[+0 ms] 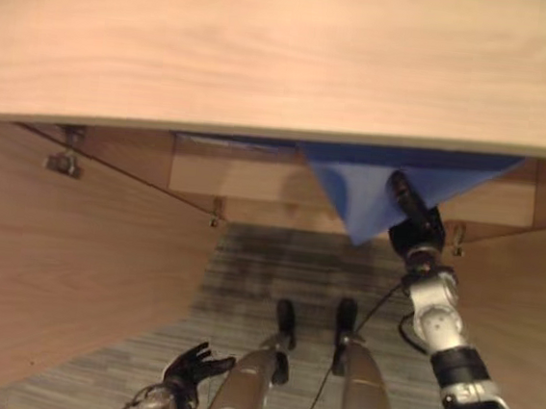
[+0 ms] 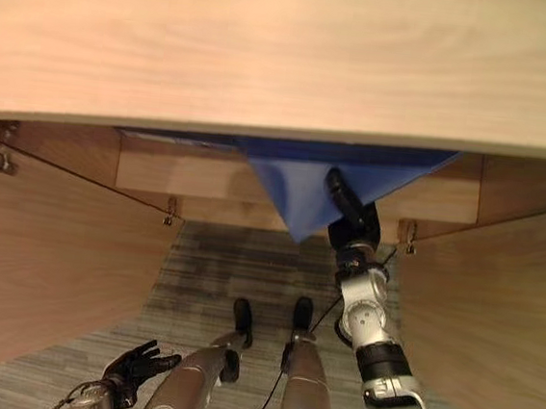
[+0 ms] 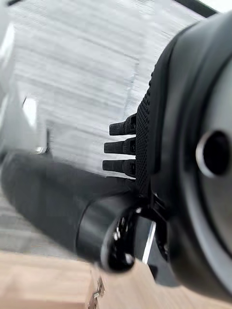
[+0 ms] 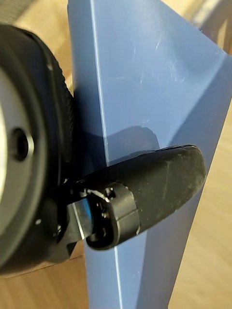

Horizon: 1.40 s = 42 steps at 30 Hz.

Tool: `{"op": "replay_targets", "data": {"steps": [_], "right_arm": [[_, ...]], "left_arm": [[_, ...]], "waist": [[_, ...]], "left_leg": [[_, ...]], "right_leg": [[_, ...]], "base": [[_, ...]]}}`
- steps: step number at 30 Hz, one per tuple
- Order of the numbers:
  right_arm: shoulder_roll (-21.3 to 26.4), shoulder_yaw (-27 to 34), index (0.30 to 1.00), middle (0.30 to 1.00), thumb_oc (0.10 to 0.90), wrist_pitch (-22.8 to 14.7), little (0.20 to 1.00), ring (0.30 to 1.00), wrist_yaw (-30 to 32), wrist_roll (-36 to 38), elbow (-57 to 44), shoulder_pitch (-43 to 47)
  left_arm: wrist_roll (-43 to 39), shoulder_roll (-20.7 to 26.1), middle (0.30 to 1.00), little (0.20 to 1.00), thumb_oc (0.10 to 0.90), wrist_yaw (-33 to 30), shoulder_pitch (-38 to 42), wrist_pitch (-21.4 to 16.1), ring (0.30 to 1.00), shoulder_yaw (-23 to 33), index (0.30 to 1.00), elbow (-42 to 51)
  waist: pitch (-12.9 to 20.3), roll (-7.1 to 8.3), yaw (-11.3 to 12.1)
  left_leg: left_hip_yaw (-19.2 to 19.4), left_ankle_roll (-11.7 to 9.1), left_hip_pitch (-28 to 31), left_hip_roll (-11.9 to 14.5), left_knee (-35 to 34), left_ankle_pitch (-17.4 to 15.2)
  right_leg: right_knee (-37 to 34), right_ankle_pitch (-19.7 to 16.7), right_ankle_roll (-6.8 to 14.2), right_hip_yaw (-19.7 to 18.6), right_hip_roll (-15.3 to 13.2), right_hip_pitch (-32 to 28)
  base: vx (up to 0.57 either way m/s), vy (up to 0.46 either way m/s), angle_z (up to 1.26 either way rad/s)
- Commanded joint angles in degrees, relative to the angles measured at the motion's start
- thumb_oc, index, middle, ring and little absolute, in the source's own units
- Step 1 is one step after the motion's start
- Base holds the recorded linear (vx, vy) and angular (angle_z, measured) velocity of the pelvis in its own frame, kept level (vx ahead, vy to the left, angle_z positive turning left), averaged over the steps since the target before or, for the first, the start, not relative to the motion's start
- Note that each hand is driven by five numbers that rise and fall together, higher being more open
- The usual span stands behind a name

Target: Put the empty folder in the office cabinet

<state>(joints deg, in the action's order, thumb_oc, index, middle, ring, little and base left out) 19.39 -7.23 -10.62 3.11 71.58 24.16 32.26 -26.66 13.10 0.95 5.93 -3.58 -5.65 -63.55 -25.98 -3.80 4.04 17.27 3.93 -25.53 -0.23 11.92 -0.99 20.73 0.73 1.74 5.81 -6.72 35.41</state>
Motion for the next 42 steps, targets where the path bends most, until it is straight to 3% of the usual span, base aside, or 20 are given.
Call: {"op": "replay_targets", "data": {"steps": [1,4,6,16,27,28,34,42], "right_arm": [[0.6,2.13,0.3,0.3,0.4,-7.31,0.3,0.3,-1.83,1.16,-11.79,4.94],[1.14,3.76,0.3,0.3,0.4,-10.16,0.3,0.3,-0.6,1.65,-13.5,7.7],[2.4,4.21,0.3,0.3,0.4,-12.45,0.3,0.3,0.69,2.16,-12.42,11.3],[6.05,4.82,0.3,0.3,0.4,-17.74,0.3,0.3,5.1,5.96,-4.62,27.17],[7.36,3.13,0.3,0.3,0.4,-16.73,0.3,0.3,10.05,9.67,13.69,44.23],[7.99,1.44,0.3,0.3,0.4,-14.8,0.3,0.3,11.18,9.62,19.28,47.56],[8.46,-0.47,0.3,0.3,0.4,-9.87,0.3,0.3,10.57,10.42,28.18,51.06],[7.78,-0.32,0.3,0.3,0.4,-7.9,0.3,0.3,8.67,13.73,33.49,53.48]], "left_arm": [[-1.99,2.94,0.9,0.9,0.8,-3.08,-7.31,1.46,0.9,-2.18,0.9,-1.62],[-2.1,3.83,0.9,0.9,0.8,-4.09,-7.13,0.61,0.9,-2.25,0.9,0.98],[-1.3,4.39,0.9,0.9,0.8,-4.39,-7.0,0.56,0.9,-2.64,0.9,1.19],[-2.79,5.79,0.9,0.9,0.8,-5.83,-7.12,0.27,0.9,-6.95,0.9,4.1],[-5.62,7.36,0.9,0.9,0.8,-6.94,-5.81,0.88,0.9,-10.69,0.9,3.96],[-5.71,7.82,0.9,0.9,0.8,-6.68,-5.69,1.09,0.9,-11.35,0.9,3.2],[-5.03,8.56,0.9,0.9,0.8,-5.9,-5.44,1.52,0.9,-11.73,0.9,1.58],[-4.09,9.16,0.9,0.9,0.8,-5.24,-6.12,1.39,0.9,-12.85,0.9,1.69]], "waist": [[2.42,-0.22,0.72],[0.71,-0.22,0.31],[-0.29,-0.43,0.41],[-0.35,-0.87,1.49],[2.17,-1.06,3.77],[3.09,-1.08,4.67],[4.56,-1.51,6.25],[6.1,-2.5,8.31]], "left_leg": [[-3.65,-2.87,-6.97,1.7,3.14,-1.7],[-4.55,-2.74,-11.35,1.76,5.6,-2.23],[-4.9,-2.44,-15.12,2.72,9.23,-3.33],[-5.55,-2.04,-26.99,4.1,21.6,-7.81],[-6.24,-2.03,-26.74,3.01,20.2,-8.03],[-6.53,-2.25,-26.09,2.57,18.85,-7.64],[-7.36,-2.44,-25.98,1.92,18.8,-7.54],[-8.0,-2.56,-26.39,1.54,18.93,-7.54]], "right_leg": [[2.29,3.26,2.57,7.3,-4.74,-0.12],[1.09,3.17,2.45,6.1,-4.01,2.41],[5.33,4.18,1.73,5.88,-4.05,7.03],[17.94,9.38,-0.11,4.39,-5.06,18.68],[18.51,10.34,-0.47,4.82,-4.68,19.07],[18.0,10.38,-0.39,5.02,-4.66,18.43],[18.5,11.05,-0.43,5.59,-4.9,17.86],[19.24,11.66,-0.17,6.08,-5.32,17.95]], "base": [[-0.09,-0.156,-0.67],[-0.04,-0.043,-0.08],[-0.01,-0.032,0.07],[-0.01,-0.05,0.06],[0.0,-0.007,0.03],[0.0,0.0,0.0],[0.01,-0.019,0.06],[0.01,-0.014,0.08]]}}
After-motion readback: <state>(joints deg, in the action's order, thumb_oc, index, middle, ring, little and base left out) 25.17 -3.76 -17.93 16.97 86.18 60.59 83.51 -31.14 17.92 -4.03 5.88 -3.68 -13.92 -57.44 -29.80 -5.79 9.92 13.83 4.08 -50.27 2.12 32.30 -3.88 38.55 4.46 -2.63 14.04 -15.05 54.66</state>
